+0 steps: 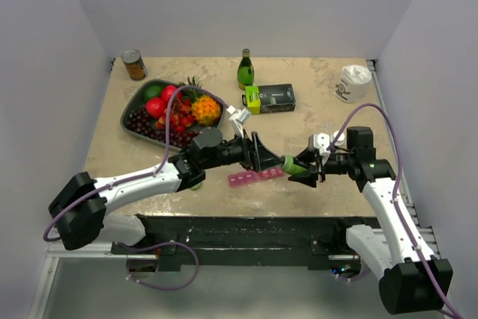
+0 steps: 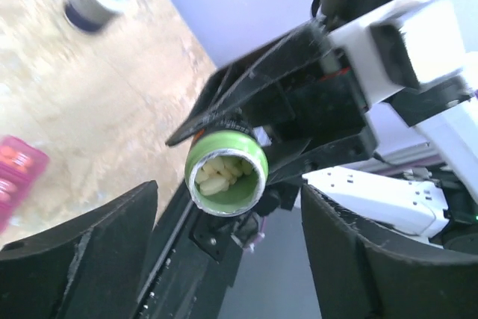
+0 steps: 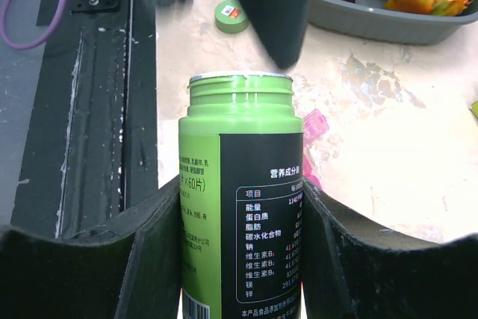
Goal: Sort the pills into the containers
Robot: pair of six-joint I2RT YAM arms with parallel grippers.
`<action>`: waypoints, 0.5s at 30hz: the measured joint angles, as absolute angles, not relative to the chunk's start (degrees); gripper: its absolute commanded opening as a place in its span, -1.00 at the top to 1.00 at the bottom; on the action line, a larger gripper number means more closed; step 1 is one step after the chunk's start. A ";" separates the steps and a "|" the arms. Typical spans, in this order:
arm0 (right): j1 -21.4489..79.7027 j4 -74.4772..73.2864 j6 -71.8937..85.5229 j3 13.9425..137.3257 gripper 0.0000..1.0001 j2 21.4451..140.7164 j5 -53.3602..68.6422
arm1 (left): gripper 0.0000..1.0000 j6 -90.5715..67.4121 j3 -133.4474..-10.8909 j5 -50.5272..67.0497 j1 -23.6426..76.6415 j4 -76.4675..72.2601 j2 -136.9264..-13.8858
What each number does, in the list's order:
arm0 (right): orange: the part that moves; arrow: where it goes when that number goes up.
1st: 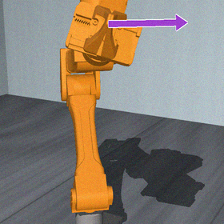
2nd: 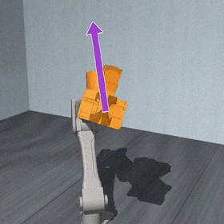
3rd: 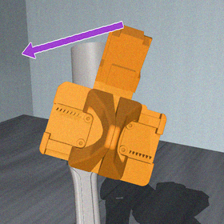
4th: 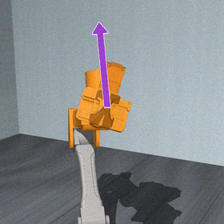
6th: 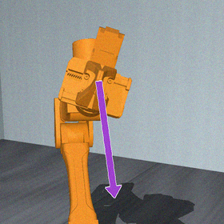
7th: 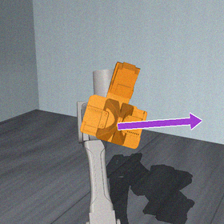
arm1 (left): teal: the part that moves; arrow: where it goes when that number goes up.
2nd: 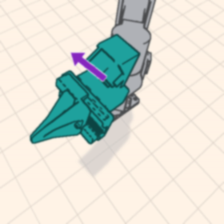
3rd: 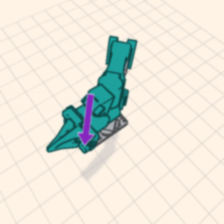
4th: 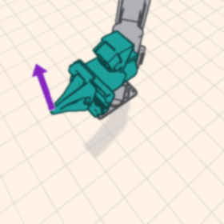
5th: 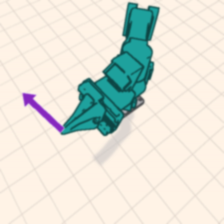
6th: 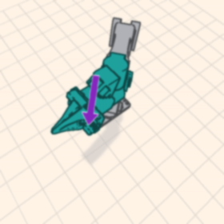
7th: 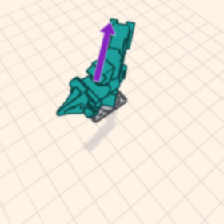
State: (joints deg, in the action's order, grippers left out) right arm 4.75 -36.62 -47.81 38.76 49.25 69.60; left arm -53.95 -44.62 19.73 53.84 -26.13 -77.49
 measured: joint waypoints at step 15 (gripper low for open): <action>8.27 -39.70 -55.75 38.96 0.99 57.45 63.46 | -0.95 -19.59 -46.15 -8.10 51.00 5.45 -56.25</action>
State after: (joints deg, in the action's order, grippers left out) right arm 8.27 -39.70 -55.75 38.96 57.45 63.46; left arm -19.59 -46.15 -8.10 51.00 5.45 -56.25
